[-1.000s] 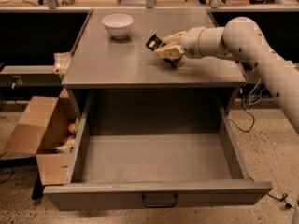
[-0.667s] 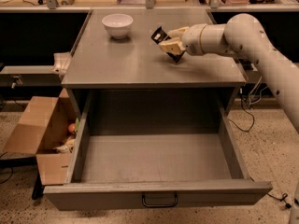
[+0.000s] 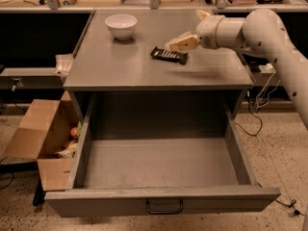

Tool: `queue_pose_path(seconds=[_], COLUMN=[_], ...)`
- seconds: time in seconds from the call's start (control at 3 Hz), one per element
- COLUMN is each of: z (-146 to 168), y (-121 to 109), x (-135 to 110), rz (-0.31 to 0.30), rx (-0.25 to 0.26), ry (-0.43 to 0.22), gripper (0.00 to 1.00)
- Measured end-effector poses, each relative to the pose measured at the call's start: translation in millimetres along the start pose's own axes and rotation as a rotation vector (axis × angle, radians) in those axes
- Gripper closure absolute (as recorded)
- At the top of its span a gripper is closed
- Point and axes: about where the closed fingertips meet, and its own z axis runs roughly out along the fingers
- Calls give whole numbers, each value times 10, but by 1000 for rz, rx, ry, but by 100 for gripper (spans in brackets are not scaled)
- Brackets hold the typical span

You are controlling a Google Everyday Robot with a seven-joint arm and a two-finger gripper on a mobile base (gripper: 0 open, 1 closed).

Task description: Pick rxbar chocolate from top drawer and place on counter

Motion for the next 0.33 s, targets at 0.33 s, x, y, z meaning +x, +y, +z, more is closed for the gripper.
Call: queue_pose_path(seconds=[0.33], z=[-113], y=[-128], x=[-224], rz=[-29], rx=[7], ry=[-70], gripper=[0])
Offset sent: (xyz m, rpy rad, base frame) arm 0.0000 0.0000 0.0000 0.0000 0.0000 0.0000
